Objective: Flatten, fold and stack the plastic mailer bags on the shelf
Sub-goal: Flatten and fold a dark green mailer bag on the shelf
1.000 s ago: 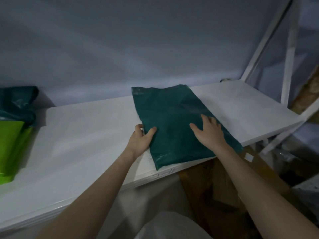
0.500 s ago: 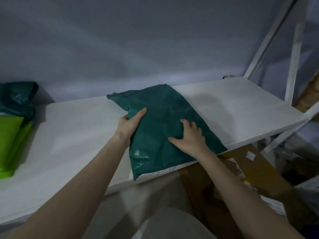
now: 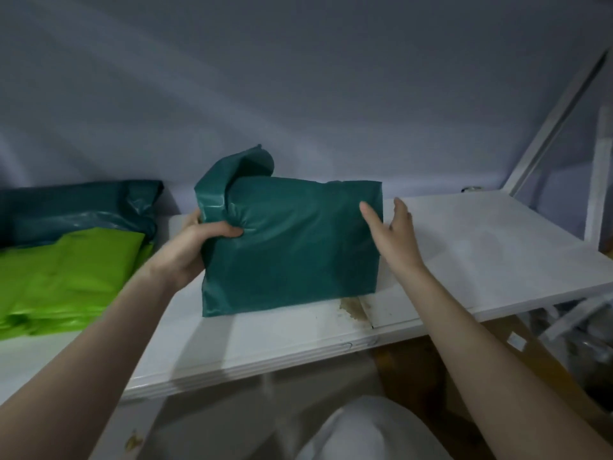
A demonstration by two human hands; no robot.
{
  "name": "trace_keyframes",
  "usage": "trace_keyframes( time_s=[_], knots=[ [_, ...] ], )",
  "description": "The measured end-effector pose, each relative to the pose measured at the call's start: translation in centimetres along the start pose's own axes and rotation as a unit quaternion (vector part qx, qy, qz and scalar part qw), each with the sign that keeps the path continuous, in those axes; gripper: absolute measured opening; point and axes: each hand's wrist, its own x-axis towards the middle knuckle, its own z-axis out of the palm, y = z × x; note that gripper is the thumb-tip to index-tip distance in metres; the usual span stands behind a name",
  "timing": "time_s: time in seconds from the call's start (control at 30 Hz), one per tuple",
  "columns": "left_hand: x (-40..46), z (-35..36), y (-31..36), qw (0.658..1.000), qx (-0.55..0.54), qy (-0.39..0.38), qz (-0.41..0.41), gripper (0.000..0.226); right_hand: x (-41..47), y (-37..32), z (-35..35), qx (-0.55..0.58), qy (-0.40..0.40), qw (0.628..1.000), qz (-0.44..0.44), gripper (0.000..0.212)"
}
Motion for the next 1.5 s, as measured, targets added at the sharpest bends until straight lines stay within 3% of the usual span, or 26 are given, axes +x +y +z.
trace_keyframes(
  time_s=[0.13, 0.27, 0.4, 0.5, 0.63, 0.77, 0.9, 0.97, 1.1, 1.3, 1.5],
  knots=[
    [-1.8, -1.9, 2.0, 1.000, 0.008, -0.001, 0.009, 0.037, 0.0, -3.2, 0.6, 0.076, -0.052, 0.994, 0.064, 0.075],
    [-3.2, -3.2, 3.3, 0.999, -0.012, 0.020, 0.025, 0.039, -0.8, -4.9, 1.2, 0.135, -0.047, 0.987, 0.067, 0.051],
    [-3.6, -3.8, 4.6, 0.993, 0.001, 0.105, 0.049, 0.056, -1.7, -5.7, 2.2, 0.165, -0.077, 0.981, 0.068, 0.039],
    [-3.6, -4.4, 5.4, 0.977, 0.012, 0.195, 0.082, 0.044, -2.1, -6.0, 2.7, 0.154, -0.099, 0.979, 0.086, 0.018],
    [-3.7, -5.2, 5.9, 0.967, 0.020, 0.224, 0.122, 0.008, -2.1, -6.7, 3.1, 0.161, -0.086, 0.980, 0.083, 0.024],
    [-3.8, -5.5, 6.7, 0.968, 0.026, 0.180, 0.174, 0.037, -2.2, -7.2, 2.8, 0.092, -0.167, 0.971, 0.144, 0.062],
    [-3.9, -4.9, 7.2, 0.964, 0.021, 0.182, 0.191, 0.036, -3.2, -7.2, 2.9, 0.084, -0.217, 0.961, 0.149, 0.042],
    [-3.9, -4.8, 7.3, 0.960, 0.044, 0.197, 0.196, 0.018, -3.2, -7.3, 3.1, 0.130, -0.182, 0.968, 0.109, 0.023],
    [-3.6, -5.4, 7.0, 0.943, 0.125, 0.228, 0.209, 0.017, -3.4, -8.1, 3.0, 0.228, -0.072, 0.969, 0.069, 0.045],
    [-3.4, -6.2, 6.7, 0.907, 0.158, 0.300, 0.249, 0.012, -3.4, -9.5, 2.3, 0.298, -0.003, 0.954, -0.027, 0.047],
    [-3.4, -6.9, 6.4, 0.859, 0.234, 0.382, 0.247, 0.037, -3.0, -9.2, 2.0, 0.239, 0.070, 0.964, -0.094, 0.026]
  ],
)
